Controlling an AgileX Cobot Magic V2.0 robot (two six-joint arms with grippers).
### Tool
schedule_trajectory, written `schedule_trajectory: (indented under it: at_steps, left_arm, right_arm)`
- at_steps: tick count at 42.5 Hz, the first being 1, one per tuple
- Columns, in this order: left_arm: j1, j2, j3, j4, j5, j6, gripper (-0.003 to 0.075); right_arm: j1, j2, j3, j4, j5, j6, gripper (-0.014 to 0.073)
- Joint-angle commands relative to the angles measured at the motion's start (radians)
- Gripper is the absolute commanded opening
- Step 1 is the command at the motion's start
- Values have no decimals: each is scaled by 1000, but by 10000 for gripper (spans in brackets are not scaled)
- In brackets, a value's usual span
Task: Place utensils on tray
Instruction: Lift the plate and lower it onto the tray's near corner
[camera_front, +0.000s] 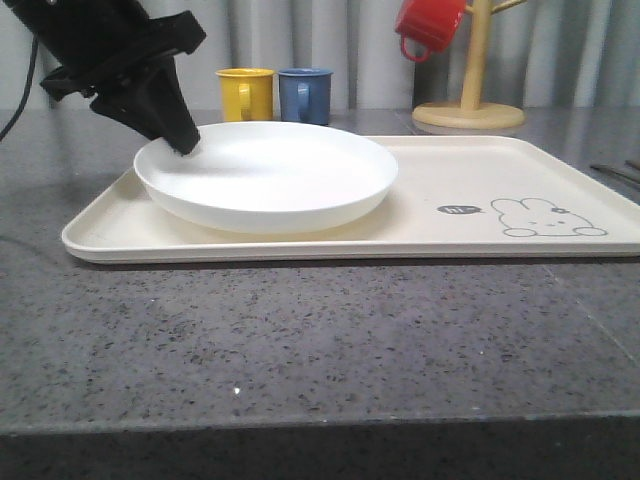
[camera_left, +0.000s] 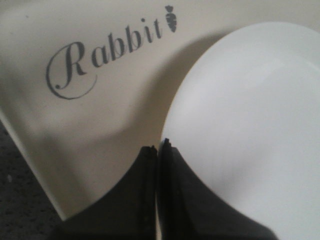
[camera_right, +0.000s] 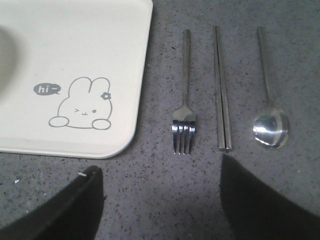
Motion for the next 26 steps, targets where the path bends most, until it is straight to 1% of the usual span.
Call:
schedule_trajectory:
  at_steps: [1, 7, 10, 13, 15, 17, 19, 20, 23, 26]
  left_arm:
    - [19, -40, -36, -24, -46, -13, -20]
    - [33, -34, -36, -24, -42, -13, -18]
    - [33, -34, -36, -24, -34, -13, 17]
    - [33, -34, -36, -25, -30, -13, 96]
    - [33, -34, -36, -25, -27, -13, 181]
    - [33, -34, -36, -21, -24, -13, 281]
    - [33, -34, -36, -5, -21, -13, 337]
    - [33, -34, -41, 2, -12, -13, 379]
    - [33, -34, -59, 15, 32, -13, 414]
    - [33, -41, -86, 22, 69, -13, 408]
  right_arm:
    - [-1, 8, -37, -8, -65, -6, 521]
    - [-1, 8, -37, -8, -65, -6, 521]
    - [-1, 8, -37, -8, -65, -6, 521]
    - [-1, 8, -37, -8, -65, -6, 521]
    - [-1, 8, -37, -8, -65, -6, 521]
    - [-1, 8, -37, -8, -65, -6, 521]
    - [-1, 8, -37, -8, -65, -6, 521]
    - [-1, 8, -37, -8, -65, -6, 521]
    - [-1, 8, -37, -8, -65, -6, 521]
    - [-1, 8, -37, -8, -65, -6, 521]
